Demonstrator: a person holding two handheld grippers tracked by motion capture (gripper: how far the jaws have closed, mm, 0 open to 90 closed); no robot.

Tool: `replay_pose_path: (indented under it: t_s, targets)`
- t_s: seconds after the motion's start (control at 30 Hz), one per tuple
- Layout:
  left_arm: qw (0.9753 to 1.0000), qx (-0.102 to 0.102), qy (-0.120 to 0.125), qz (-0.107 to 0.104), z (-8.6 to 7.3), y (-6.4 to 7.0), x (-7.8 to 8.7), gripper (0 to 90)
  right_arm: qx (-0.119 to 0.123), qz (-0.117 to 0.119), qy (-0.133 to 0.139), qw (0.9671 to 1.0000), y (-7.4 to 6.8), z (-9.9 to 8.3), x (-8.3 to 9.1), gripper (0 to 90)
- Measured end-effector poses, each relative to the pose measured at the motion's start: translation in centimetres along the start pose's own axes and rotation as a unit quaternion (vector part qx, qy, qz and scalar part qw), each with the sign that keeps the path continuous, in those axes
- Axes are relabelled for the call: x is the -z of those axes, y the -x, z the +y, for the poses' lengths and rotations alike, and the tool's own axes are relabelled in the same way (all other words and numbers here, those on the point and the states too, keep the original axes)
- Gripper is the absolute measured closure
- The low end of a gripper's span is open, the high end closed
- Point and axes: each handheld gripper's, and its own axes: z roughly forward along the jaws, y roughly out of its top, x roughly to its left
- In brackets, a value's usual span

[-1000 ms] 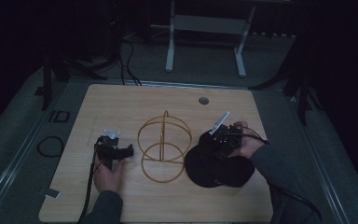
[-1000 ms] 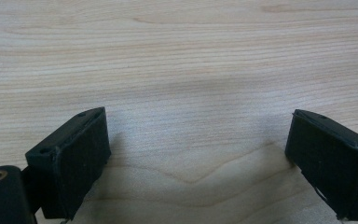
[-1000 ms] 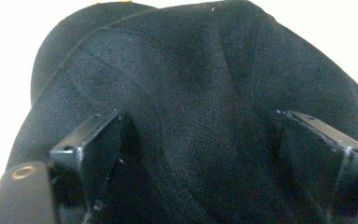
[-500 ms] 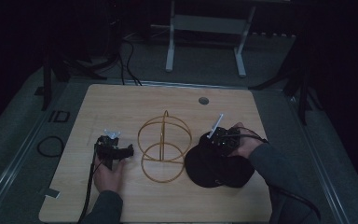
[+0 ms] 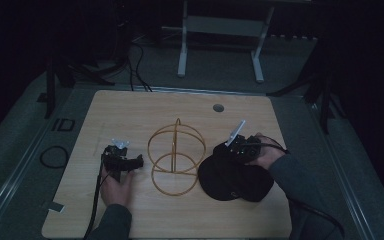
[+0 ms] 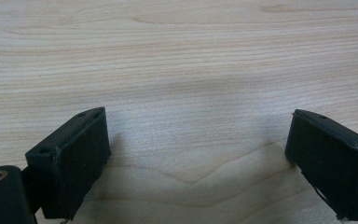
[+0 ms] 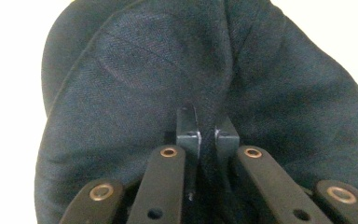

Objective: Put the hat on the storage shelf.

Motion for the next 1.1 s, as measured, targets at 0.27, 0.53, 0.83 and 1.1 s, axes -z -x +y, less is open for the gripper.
replay_pose_path:
  t_s: [0.27,0.53,0.83,1.1]
  targets:
    - [1.0,0.0,0.0,0.0,0.0,0.0,0.0,6.0,0.004,0.008,0.028,0.9996,0.3,-0.6,1.0,86.2]
    - [1.0,0.0,0.0,0.0,0.0,0.0,0.0,6.0,0.013,0.002,0.045,0.9989,0.3,-0.9,2.2,86.4]
    - [1.0,0.0,-0.001,0.0,0.0,0.0,0.0,6.0,0.01,0.0,0.076,0.9971,0.7,-1.4,3.9,86.5]
    - [1.0,0.0,-0.001,0.0,0.0,0.0,0.0,6.0,0.007,-0.005,0.091,0.9958,0.8,-1.7,4.9,86.5]
